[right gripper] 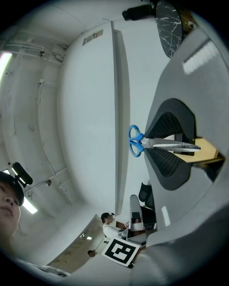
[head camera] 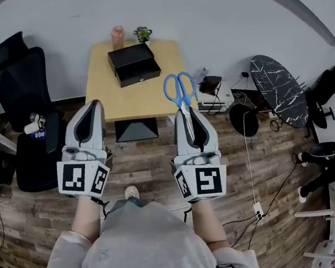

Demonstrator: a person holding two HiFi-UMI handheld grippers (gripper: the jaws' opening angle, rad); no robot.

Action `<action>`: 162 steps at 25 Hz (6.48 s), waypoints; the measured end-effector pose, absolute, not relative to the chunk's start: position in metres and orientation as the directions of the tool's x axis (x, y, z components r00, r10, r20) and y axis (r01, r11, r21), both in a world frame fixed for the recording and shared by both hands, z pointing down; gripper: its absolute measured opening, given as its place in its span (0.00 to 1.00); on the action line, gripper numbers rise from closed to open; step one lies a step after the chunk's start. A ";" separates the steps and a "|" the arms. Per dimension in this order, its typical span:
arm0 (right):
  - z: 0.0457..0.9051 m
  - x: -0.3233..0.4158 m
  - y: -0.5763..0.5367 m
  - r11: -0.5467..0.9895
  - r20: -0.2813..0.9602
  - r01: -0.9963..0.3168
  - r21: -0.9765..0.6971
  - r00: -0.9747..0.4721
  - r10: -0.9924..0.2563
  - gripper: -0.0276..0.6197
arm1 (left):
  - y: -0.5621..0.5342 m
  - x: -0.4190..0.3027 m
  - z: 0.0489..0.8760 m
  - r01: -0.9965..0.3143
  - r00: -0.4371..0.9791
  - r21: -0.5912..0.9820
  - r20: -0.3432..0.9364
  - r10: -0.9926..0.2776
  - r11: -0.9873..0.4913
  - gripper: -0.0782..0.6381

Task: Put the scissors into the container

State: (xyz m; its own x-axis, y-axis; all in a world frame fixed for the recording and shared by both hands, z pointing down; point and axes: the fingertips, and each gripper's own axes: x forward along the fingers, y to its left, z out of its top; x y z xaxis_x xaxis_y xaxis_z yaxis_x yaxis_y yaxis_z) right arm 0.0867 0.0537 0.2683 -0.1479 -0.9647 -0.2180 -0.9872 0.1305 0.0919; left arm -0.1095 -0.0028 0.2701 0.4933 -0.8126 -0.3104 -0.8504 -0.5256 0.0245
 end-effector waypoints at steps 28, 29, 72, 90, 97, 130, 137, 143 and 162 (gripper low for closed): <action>0.284 0.074 -0.139 0.154 -0.188 -0.982 0.106 -0.172 -0.967 0.14 | -0.193 -0.117 0.286 -0.846 0.502 0.035 -0.281 -0.818 -0.531 0.19; 0.284 0.076 -0.148 0.167 -0.188 -0.980 0.109 -0.185 -0.965 0.14 | -0.200 -0.114 0.285 -0.850 0.497 0.032 -0.282 -0.821 -0.526 0.19; 0.527 0.070 -0.375 0.931 0.502 -0.356 0.086 -0.791 -0.349 0.14 | -0.339 -0.096 0.324 -0.995 0.066 0.066 -0.167 -0.984 -0.078 0.19; 0.624 0.043 -0.402 0.994 0.760 -0.106 0.014 -0.645 -0.079 0.14 | -0.325 -0.143 0.335 -0.996 -0.090 0.034 -0.103 -0.991 0.087 0.19; 0.651 0.042 -0.406 0.999 0.813 -0.041 0.006 -0.581 -0.028 0.14 | -0.322 -0.158 0.343 -0.989 -0.144 0.035 -0.076 -0.987 0.141 0.19; 0.624 0.043 -0.410 0.951 0.789 -0.308 0.030 -0.577 -0.212 0.05 | -0.323 -0.161 0.345 -0.999 -0.043 0.026 -0.075 -0.996 0.041 0.19; 0.569 0.051 -0.399 0.802 0.620 -0.597 0.023 -0.621 -0.480 0.05 | -0.328 -0.152 0.326 -0.995 0.090 0.020 -0.117 -0.989 -0.093 0.19; 0.514 0.065 -0.385 0.654 0.454 -0.756 -0.003 -0.584 -0.673 0.05 | -0.331 -0.136 0.317 -0.978 0.206 0.016 -0.143 -0.968 -0.210 0.19; 0.371 0.091 -0.317 0.368 0.105 -0.929 0.025 -0.364 -0.925 0.05 | -0.315 -0.104 0.300 -0.895 0.438 -0.005 -0.194 -0.878 -0.446 0.19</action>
